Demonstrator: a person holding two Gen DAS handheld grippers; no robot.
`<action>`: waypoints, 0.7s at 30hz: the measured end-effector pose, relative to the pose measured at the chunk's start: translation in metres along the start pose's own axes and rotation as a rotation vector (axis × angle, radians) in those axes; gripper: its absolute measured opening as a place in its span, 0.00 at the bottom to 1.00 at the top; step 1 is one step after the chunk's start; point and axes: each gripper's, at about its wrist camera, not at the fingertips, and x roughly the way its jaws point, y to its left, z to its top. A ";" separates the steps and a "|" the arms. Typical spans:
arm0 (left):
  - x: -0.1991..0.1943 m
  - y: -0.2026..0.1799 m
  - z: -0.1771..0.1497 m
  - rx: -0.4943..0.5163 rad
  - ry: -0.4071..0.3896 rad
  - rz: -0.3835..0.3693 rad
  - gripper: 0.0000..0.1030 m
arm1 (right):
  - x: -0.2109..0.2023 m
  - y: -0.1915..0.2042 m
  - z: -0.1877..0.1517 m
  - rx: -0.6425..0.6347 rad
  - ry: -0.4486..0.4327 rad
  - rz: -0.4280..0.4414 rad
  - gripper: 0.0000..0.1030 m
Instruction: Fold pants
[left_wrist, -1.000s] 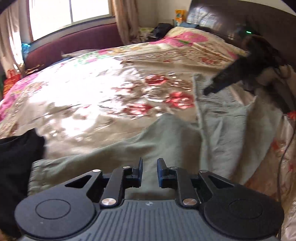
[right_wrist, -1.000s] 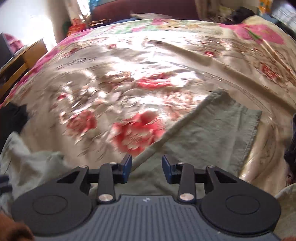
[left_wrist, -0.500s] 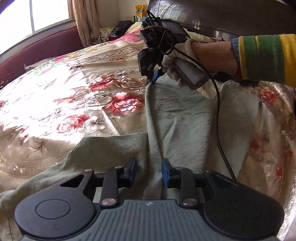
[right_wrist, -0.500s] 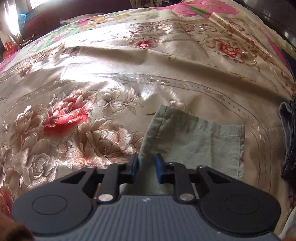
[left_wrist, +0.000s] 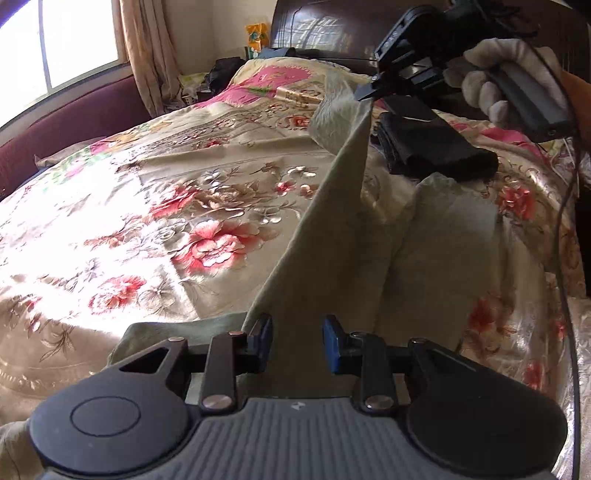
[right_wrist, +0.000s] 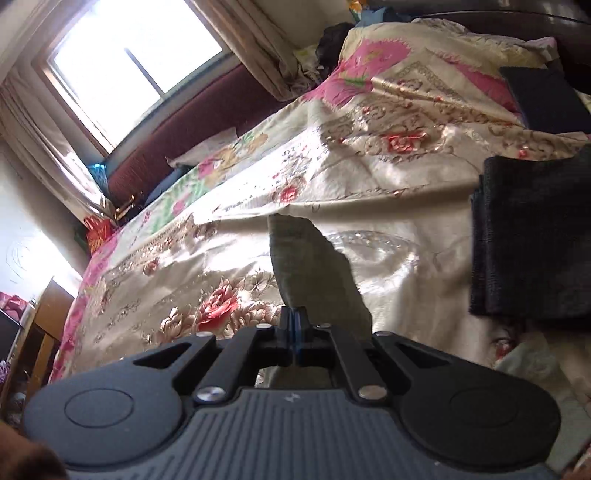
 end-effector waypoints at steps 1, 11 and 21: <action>0.001 -0.007 0.001 0.024 -0.001 0.003 0.45 | -0.015 -0.014 -0.005 0.030 -0.017 -0.010 0.01; 0.014 -0.082 -0.009 0.298 0.059 0.014 0.46 | -0.041 -0.139 -0.088 0.341 0.028 -0.111 0.01; 0.024 -0.095 -0.004 0.340 0.062 0.091 0.46 | -0.026 -0.168 -0.084 0.463 -0.011 -0.051 0.11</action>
